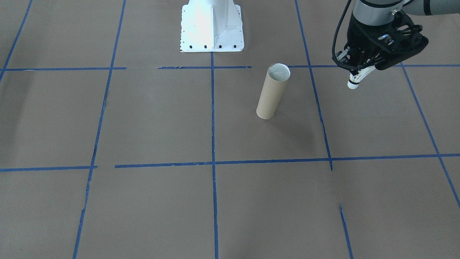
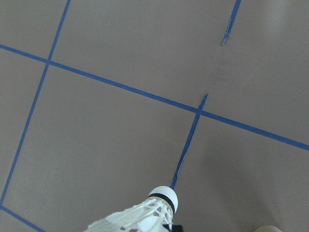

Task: Collect badminton balls into bucket

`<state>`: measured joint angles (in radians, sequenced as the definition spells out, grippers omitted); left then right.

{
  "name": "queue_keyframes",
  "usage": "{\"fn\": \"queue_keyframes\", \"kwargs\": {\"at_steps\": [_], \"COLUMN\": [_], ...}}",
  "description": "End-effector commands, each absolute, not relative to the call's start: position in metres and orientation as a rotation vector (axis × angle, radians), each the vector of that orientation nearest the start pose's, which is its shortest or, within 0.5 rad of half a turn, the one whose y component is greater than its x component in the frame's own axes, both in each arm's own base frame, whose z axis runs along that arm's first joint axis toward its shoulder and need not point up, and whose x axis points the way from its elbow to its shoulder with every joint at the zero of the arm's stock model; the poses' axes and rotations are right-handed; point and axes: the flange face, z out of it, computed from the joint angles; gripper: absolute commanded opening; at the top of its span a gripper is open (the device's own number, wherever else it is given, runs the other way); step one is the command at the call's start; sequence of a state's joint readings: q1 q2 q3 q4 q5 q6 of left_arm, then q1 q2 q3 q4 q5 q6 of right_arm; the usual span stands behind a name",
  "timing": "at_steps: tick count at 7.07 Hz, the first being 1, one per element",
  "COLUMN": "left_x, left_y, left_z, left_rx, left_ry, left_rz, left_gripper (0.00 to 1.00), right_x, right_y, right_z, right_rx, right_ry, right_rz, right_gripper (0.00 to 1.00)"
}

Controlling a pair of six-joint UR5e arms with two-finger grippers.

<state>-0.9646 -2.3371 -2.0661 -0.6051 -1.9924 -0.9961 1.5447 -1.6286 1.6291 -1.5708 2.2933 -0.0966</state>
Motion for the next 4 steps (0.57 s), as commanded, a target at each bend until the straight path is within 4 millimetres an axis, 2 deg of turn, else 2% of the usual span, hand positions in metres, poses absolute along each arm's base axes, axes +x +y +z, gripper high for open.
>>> {"fn": "queue_keyframes", "kwargs": {"at_steps": [1, 2, 3, 4], "left_x": [0.257, 0.272, 0.296, 0.309], "left_y": [-0.490, -0.484, -0.475, -0.478], "left_z": [0.106, 0.093, 0.086, 0.069], "left_rx": [-0.104, -0.102, -0.116, -0.123], "left_ry": [0.492, 0.502, 0.502, 0.507], "left_rz": [-0.279, -0.251, -0.218, -0.205], "left_gripper": [0.00, 0.00, 0.00, 0.00], "right_x": [0.055, 0.055, 0.055, 0.055], "right_y": [-0.469, -0.469, -0.469, -0.469], "right_z": [0.661, 0.661, 0.661, 0.661], "right_rx": [0.026, 0.026, 0.026, 0.026], "right_ry": [-0.722, -0.722, -0.722, -0.722], "right_rz": [-0.117, -0.117, -0.117, -0.117], "right_gripper": [1.00, 1.00, 1.00, 1.00]}}
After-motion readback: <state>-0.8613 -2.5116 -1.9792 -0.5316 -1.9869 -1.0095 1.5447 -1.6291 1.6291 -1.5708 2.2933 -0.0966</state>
